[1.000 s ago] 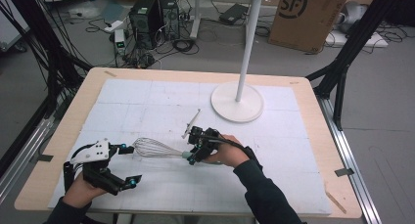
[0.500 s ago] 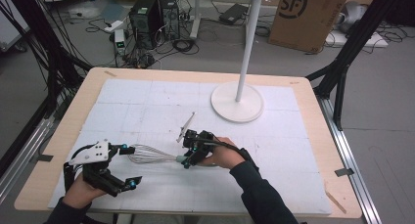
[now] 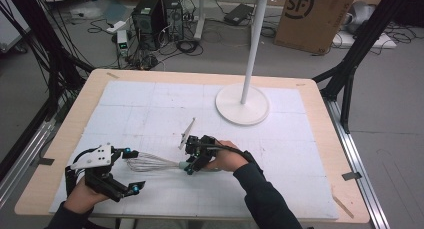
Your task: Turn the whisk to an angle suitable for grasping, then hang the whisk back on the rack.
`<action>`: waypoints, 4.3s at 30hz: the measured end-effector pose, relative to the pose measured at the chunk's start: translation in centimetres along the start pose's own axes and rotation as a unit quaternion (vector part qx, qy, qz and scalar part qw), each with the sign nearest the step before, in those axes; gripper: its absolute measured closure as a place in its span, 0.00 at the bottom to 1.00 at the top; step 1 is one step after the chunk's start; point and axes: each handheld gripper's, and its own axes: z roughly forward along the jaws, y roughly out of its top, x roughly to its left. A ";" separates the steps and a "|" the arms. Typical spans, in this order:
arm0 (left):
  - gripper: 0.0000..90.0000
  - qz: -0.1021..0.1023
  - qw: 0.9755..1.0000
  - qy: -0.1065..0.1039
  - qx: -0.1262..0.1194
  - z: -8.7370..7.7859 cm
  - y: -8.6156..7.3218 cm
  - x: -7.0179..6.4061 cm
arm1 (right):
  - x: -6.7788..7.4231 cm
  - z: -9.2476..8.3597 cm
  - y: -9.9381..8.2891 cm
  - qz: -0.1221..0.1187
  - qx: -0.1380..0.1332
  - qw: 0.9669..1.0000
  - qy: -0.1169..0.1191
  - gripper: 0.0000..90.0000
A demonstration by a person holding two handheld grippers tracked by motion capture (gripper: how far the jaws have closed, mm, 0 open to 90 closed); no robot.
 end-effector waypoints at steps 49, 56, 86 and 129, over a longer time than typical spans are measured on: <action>0.02 0.005 1.000 -0.007 0.006 0.2 0.0 -0.1 | 0.4 -2.7 -1.5 -0.018 -0.059 0.998 0.008 0.36; 0.02 0.004 1.000 -0.007 0.006 0.2 0.0 -0.2 | 1.0 -4.8 -2.7 0.002 -0.100 0.995 -0.005 0.25; 0.02 -0.010 1.000 0.005 -0.001 -0.3 0.0 0.5 | 4.8 -9.4 -14.4 0.091 -0.257 0.951 -0.144 0.00; 0.02 -0.004 0.999 0.027 -0.016 -1.5 1.5 1.6 | 7.5 -9.4 -19.5 0.105 -0.348 0.916 -0.168 0.00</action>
